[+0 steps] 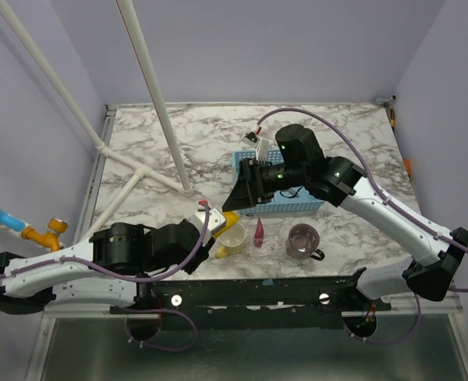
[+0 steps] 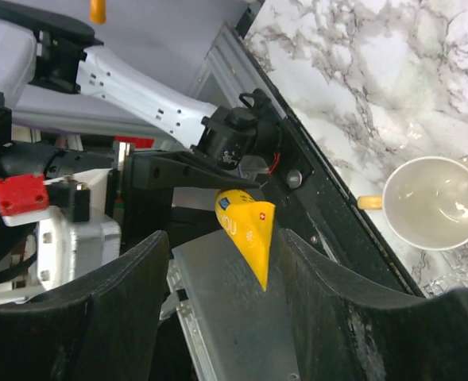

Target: Prepare toiletry sets of a toothbrush and toothpaste on the tray

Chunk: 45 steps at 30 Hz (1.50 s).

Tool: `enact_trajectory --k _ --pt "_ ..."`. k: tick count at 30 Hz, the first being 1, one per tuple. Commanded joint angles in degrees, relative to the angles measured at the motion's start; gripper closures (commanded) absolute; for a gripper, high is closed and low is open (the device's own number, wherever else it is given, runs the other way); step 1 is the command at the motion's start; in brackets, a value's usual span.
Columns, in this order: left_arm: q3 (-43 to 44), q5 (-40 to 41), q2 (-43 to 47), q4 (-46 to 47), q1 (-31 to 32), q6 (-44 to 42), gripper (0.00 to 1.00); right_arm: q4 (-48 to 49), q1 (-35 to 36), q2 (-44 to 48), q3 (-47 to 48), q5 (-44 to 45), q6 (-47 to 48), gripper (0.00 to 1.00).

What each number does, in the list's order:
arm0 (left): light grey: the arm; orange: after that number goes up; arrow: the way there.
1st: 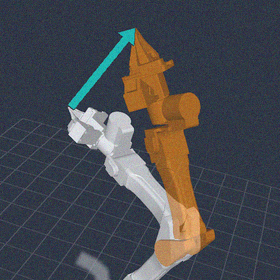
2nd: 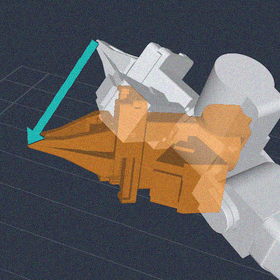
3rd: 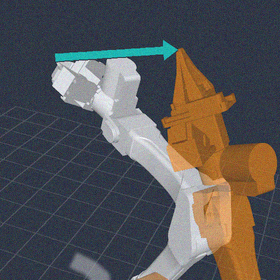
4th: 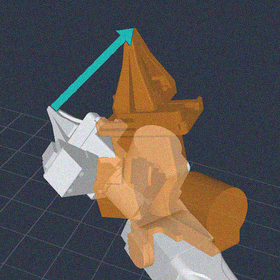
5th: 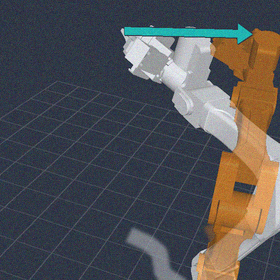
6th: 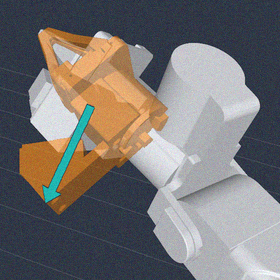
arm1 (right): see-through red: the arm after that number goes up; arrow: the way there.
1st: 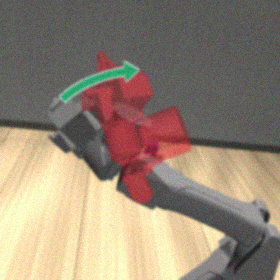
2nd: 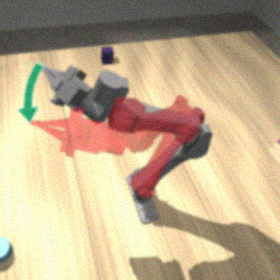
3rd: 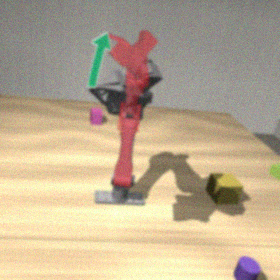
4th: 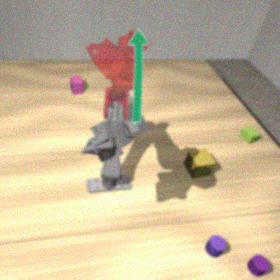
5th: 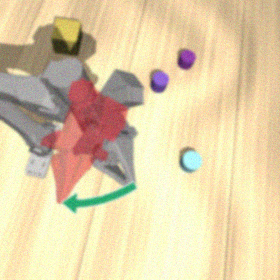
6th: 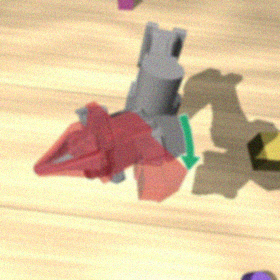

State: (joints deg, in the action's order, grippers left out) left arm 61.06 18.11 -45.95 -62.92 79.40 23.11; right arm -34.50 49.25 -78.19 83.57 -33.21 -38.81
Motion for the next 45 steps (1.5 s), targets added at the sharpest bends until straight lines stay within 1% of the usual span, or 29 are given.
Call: enact_trajectory --k 1,7,11,15,30,38,42,45 --pt "2.89 6.00 0.40 -0.64 2.41 0.33 1.00 -2.86 -0.29 -1.32 -1.12 -5.69 0.95 0.39" --pt "3.28 7.70 0.41 -0.98 4.66 0.62 1.00 -3.36 -0.30 -1.35 -3.32 -6.93 1.53 0.41" --pt "3.16 8.73 0.14 -0.91 5.07 0.62 1.00 0.06 -0.30 -0.95 -5.81 -10.40 -0.25 0.44" --pt "2.93 9.61 0.56 -0.25 5.33 0.36 1.00 1.85 -0.30 -0.44 -7.34 -11.26 -1.42 0.46" --pt "2.40 9.05 0.46 0.76 5.93 0.40 1.00 5.78 -0.28 -2.74 -5.35 -12.75 -3.97 0.50" --pt "1.79 8.62 0.53 1.81 6.06 0.36 1.00 8.20 -0.29 -3.28 -6.38 -13.48 -4.98 0.55" --pt "1.62 8.83 0.49 2.01 6.05 0.27 1.00 9.34 -0.31 -3.10 -7.31 -13.96 -5.66 0.61" --pt "1.52 9.16 0.68 1.99 6.05 0.27 1.00 9.53 -0.27 -2.81 -7.80 -14.07 -5.82 0.61"
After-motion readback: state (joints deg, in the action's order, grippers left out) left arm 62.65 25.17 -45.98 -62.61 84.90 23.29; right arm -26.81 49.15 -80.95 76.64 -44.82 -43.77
